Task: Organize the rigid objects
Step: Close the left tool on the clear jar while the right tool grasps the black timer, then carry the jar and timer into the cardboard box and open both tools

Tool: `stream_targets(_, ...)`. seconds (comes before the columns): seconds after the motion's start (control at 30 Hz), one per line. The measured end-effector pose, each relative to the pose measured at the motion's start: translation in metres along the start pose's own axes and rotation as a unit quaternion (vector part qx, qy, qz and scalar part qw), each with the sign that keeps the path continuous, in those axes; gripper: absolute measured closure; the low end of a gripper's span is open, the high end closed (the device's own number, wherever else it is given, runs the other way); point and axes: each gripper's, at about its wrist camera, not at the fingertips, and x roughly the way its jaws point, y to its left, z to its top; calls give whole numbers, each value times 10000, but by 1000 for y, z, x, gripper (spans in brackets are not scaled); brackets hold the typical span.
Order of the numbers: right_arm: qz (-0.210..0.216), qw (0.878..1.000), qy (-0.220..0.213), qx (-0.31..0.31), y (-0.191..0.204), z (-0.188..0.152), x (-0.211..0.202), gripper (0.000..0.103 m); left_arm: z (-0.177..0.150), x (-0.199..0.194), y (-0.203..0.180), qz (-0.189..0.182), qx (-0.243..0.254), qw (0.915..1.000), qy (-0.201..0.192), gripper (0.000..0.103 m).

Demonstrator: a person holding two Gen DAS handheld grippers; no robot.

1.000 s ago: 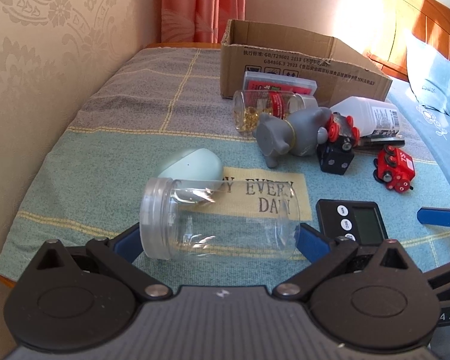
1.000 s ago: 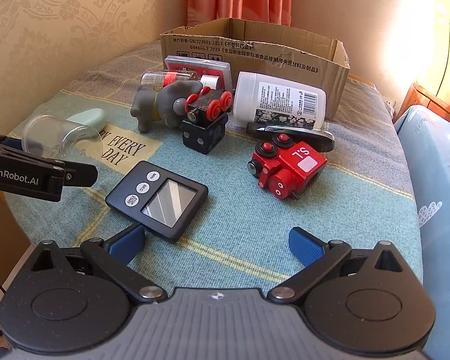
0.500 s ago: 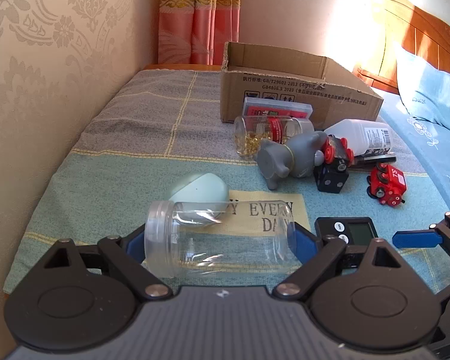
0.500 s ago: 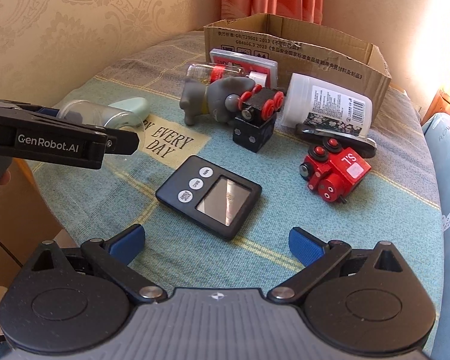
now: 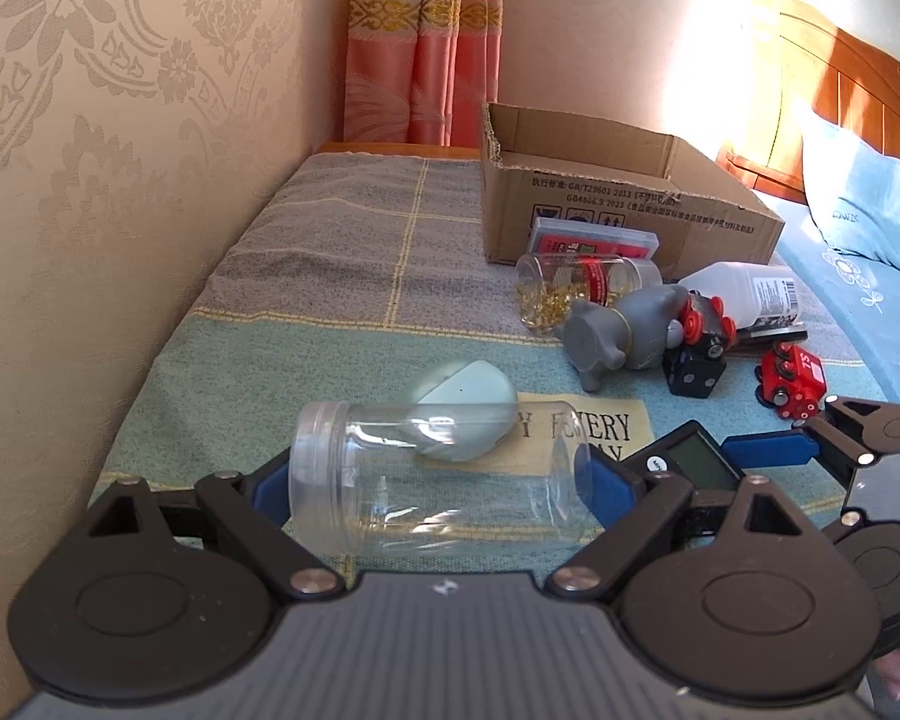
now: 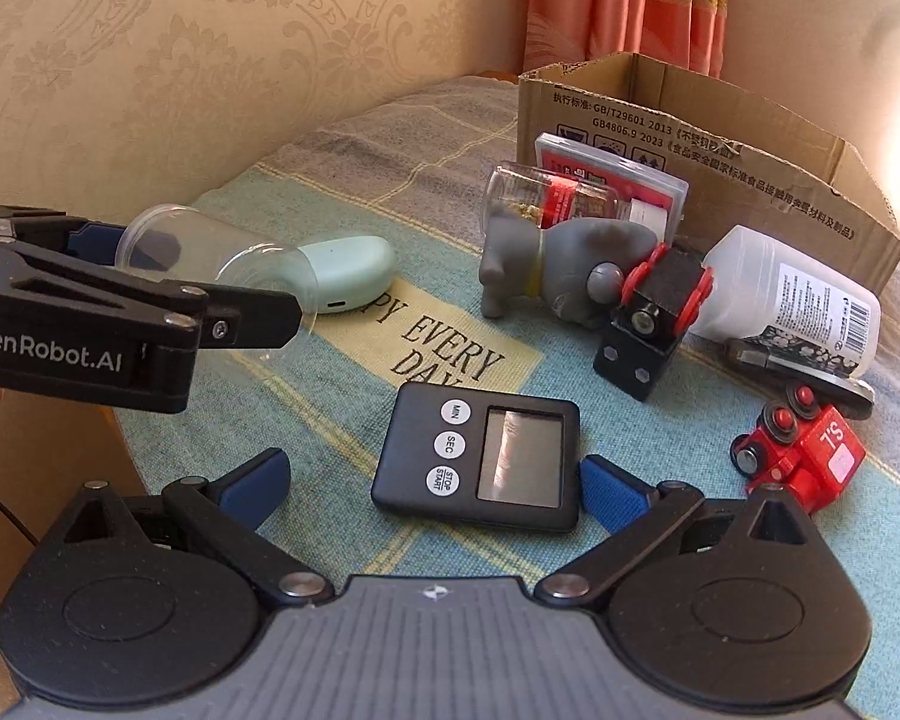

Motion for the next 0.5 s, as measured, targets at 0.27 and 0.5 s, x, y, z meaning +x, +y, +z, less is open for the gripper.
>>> stream_targets(0.27,-362,9993,26,-42,1,5,0,23,5,-1,1,-37,84,10000,-20,11)
stream_targets(0.5,-395,9991,122,-22,-1,7,-3,29,12,0,-1,-91,225,9997,40,11)
